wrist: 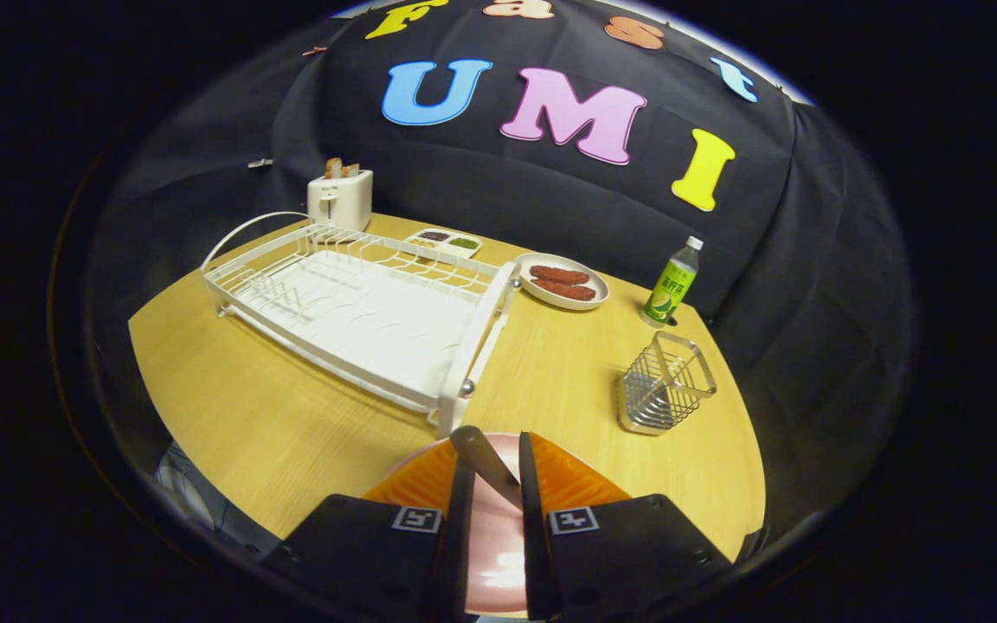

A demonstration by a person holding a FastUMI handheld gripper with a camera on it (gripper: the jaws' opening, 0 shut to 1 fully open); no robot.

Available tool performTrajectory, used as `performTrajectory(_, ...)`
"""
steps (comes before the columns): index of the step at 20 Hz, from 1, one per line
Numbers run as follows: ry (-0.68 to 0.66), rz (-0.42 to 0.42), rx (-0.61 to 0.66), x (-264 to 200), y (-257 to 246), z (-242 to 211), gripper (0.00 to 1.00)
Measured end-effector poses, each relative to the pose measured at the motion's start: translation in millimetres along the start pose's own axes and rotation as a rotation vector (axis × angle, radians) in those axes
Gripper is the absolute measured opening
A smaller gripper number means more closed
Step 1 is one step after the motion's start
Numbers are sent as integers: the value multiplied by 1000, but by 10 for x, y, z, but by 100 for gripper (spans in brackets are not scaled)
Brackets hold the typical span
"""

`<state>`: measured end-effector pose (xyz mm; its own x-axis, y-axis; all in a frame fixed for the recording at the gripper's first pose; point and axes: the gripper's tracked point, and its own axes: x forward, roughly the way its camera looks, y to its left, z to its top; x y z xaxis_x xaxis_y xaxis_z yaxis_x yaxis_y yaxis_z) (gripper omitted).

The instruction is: Take the plate from the dish rack, then take the spoon from the basket and place it into the plate.

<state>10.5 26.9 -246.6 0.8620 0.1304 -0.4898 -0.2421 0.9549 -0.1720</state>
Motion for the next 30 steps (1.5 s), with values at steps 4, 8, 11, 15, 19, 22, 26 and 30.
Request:
performTrajectory(4, -33, 48, 19, -136, 110, 104, 100)
performTrajectory(8, -96, 49, 71, -287, 77, 444, 98)
performTrajectory(11, -184, 32, 111, -514, 0, 865, 98)
performTrajectory(15, -346, -2, 179, -902, -183, 1561, 98)
performTrajectory(19, -497, -49, 258, -1349, -441, 2167, 98)
performTrajectory(22, -564, -95, 281, -1683, -656, 2422, 98)
performTrajectory(26, -610, -177, 292, -1982, -914, 2486, 97)
performTrajectory(30, -634, -252, 298, -2051, -1192, 2421, 97)
